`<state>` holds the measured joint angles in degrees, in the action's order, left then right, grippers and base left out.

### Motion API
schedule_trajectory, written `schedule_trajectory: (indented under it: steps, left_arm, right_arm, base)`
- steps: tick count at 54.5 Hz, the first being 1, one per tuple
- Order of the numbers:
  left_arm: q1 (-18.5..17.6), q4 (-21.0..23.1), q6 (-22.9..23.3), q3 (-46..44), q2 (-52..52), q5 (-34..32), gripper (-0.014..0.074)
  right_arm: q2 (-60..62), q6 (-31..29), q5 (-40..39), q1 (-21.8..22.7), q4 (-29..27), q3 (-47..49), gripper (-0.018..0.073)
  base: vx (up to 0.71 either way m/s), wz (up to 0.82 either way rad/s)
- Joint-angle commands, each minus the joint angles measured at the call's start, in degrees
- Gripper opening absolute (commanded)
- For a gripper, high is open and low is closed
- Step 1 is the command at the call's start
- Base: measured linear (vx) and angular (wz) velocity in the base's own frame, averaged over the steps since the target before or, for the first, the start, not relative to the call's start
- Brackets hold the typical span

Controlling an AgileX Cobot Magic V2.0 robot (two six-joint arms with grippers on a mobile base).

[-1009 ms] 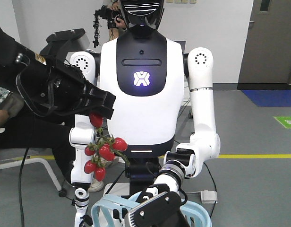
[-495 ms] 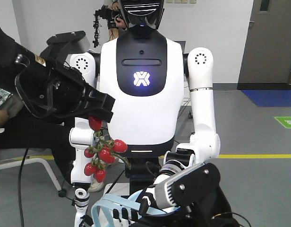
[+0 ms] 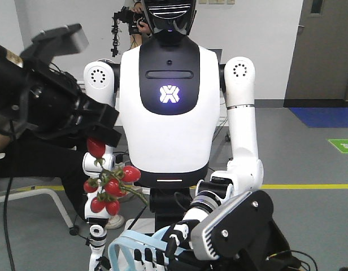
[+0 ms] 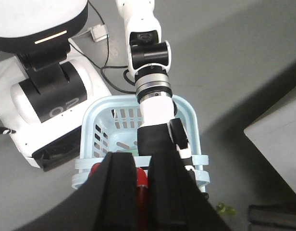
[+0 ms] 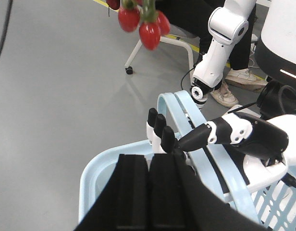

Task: Pick snacks and fruit into basket
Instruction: 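Raise the open right gripper away from the basket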

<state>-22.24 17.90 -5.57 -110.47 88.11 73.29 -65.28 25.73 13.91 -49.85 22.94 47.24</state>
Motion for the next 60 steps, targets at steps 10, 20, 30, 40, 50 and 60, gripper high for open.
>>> schedule_trajectory:
  steps: [10, 20, 30, 40, 50, 60]
  left_arm:
    - [-0.04, 6.45, 0.71, -1.66, -4.28, -1.48, 0.0002]
    - [-0.04, 6.9, 0.71, -1.66, -4.28, -1.48, 0.0002]
    - [-0.04, 6.9, 0.71, -1.66, -4.28, -1.48, 0.0002]
    - [-0.04, 6.89, 0.71, -1.66, -4.22, -1.48, 0.0002]
    - [-0.04, 5.37, 0.71, -1.66, -4.22, -1.48, 0.0002]
    - [-0.04, 2.75, 0.51, 1.22, -4.84, -1.48, 0.0002]
  right_arm:
    - [1.51, -0.45, -3.24, 0.2, 3.04, 1.69, -0.0008]
    - [1.51, -0.45, -2.39, 0.2, 3.09, 1.69, -0.0008]
    - [1.51, -0.45, -2.39, 0.2, 3.14, 1.69, -0.0008]
    - [1.51, -0.45, -2.39, 0.2, 3.28, 1.69, -0.0008]
    - [1.51, -0.45, -2.39, 0.2, 4.01, 1.69, -0.0008]
    - [1.51, -0.45, -2.32, 0.2, 3.99, 1.69, -0.0008]
  base:
    - [0.0, 0.0]
    - [0.0, 0.0]
    - [0.0, 0.0]
    - [0.0, 0.0]
    - [0.0, 0.0]
    - [0.0, 0.0]
